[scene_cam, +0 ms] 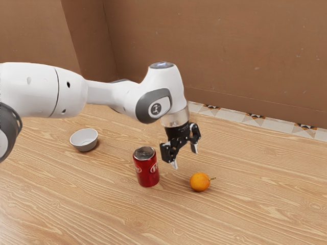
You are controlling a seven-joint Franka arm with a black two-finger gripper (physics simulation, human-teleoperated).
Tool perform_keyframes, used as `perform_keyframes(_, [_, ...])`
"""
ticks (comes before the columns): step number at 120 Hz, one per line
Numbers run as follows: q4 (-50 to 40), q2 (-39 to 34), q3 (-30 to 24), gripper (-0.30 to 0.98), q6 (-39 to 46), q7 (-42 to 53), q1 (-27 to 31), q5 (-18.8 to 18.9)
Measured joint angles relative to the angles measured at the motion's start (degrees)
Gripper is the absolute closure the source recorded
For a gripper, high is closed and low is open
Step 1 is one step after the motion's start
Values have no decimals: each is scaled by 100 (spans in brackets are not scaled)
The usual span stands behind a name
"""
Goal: Place the pear in the bowl.
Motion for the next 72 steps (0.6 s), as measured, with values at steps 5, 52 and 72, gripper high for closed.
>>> perform_keyframes(5, [-59,6,-22,0,62,-259,-16,6])
perform_keyframes(52, [-78,377,-80,0,631,-2389,-79,175])
perform_keyframes(72, [-38,568,-124,0,854,-2975,-129,213])
